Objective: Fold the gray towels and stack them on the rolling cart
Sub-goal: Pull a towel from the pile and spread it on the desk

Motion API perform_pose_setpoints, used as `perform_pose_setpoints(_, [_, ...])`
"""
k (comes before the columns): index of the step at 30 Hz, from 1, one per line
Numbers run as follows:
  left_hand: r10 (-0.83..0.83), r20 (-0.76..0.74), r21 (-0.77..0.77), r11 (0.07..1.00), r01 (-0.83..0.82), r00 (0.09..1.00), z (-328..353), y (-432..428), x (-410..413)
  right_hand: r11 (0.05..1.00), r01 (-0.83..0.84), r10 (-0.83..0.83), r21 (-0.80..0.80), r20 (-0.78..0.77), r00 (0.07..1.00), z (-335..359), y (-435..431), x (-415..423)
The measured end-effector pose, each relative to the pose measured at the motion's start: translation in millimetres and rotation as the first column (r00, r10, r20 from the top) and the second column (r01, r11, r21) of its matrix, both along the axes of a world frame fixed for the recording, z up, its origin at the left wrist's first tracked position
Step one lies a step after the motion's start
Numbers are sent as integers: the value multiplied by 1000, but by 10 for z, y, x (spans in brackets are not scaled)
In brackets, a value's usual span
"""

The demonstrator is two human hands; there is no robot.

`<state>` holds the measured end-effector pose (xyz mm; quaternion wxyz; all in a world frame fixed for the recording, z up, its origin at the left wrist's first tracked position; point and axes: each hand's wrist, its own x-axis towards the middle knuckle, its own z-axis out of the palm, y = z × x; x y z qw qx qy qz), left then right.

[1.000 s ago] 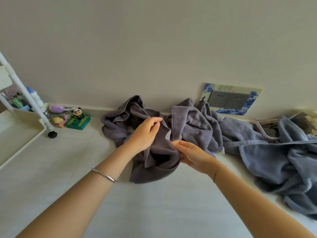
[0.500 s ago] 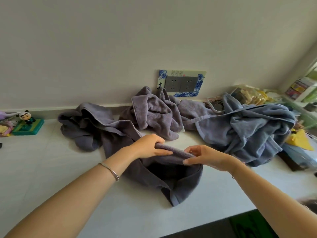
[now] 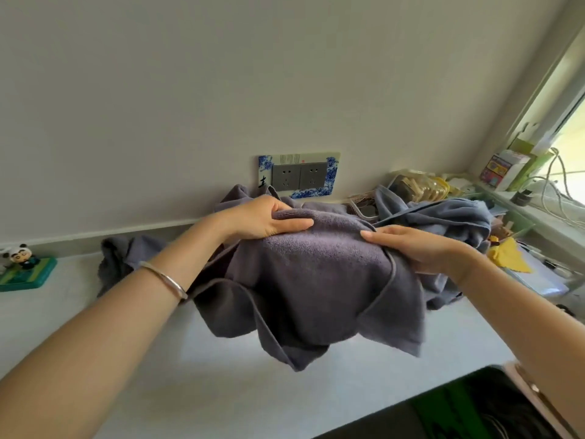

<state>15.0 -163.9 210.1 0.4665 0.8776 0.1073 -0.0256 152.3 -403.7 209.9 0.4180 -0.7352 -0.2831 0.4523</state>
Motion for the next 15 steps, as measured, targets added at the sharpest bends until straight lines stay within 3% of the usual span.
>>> perform_pose_setpoints(4, [-40,7,-171,985,41,999,414,-67,92,995,-21,6,98,152,988,511,-102,209])
perform_pose_setpoints(6, [4,-22,-130,991,-6,1000,329,-79,187,990,-125,120,69,64,991,480,-135,314])
perform_pose_setpoints(9, [34,-157,-97,994,-49,987,-98,-142,336,967,-199,196,-160,-33,980,51,-224,569])
perform_pose_setpoints(12, [8,-264,-169,984,-54,965,-615,-228,461,945,-163,135,-285,-117,984,-490,-322,761])
perform_pose_setpoints(15, [22,-260,-227,970,-83,965,-934,-289,628,948,-103,37,-300,-217,975,-857,-370,907])
